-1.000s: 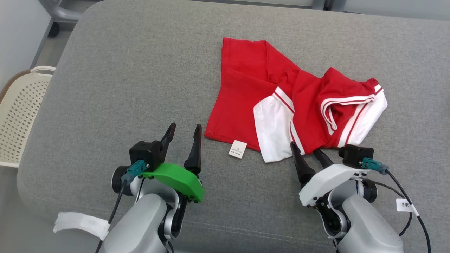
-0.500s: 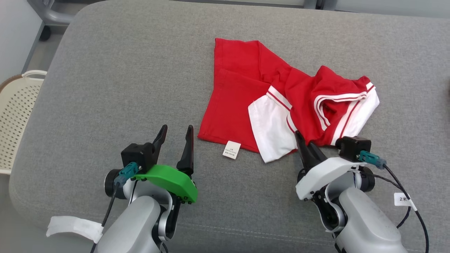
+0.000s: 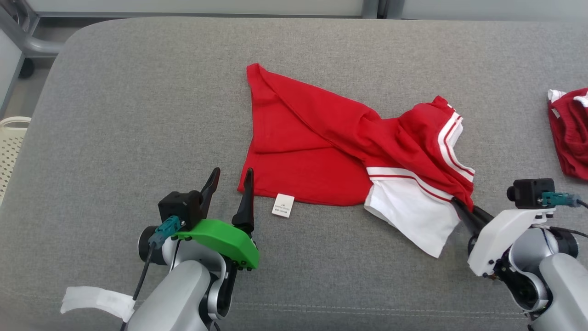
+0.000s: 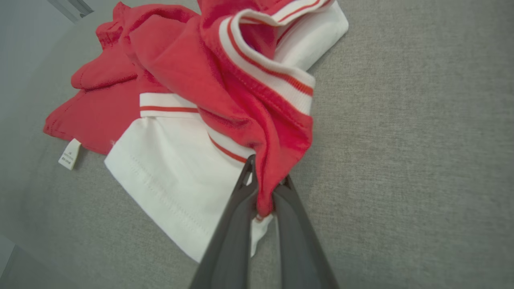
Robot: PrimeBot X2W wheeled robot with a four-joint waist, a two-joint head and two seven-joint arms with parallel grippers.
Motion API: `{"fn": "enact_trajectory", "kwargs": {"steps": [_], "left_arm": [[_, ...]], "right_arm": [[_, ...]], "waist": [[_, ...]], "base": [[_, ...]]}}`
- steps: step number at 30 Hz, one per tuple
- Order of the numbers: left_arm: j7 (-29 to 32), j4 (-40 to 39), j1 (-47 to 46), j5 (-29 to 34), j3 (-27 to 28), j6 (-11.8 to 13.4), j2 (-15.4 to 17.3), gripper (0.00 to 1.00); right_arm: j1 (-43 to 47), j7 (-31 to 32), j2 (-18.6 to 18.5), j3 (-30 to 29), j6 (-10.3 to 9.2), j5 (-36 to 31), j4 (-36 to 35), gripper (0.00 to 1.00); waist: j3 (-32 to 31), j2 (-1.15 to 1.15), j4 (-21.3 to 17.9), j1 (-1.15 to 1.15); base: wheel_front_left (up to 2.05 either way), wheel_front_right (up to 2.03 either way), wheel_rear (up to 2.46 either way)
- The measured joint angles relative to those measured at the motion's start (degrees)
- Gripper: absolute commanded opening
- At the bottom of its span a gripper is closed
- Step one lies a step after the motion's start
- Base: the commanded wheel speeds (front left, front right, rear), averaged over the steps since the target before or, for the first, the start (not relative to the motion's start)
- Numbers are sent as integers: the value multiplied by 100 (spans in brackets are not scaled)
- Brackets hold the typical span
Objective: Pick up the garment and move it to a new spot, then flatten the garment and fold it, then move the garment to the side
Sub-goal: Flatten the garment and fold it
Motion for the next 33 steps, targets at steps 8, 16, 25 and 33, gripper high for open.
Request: {"fn": "enact_trajectory", "kwargs": {"steps": [8,16,25,33], "left_arm": [[18,-11,-11,-2,-33,-4,5,100],[33,-9,-12,-3,-71,-11,29,100],[76,-44,-7,-14,-122,0,62,100],[264,51,34,-147,-209,-52,22,100]], "right_arm": [[36,445,-589,-237,0,174,86,0],[-38,621,-899,-152,1,202,474,0],[-47,751,-1239,-183,2,401,728,0],[80,878,-1461,-85,2,501,622,0]], "waist": [[105,0,-22,0],[98,0,3,0],[-4,0,-63,0],[-30,0,-181,0]], "base": [[0,0,0],[0,0,0],[0,0,0],[0,0,0]]}}
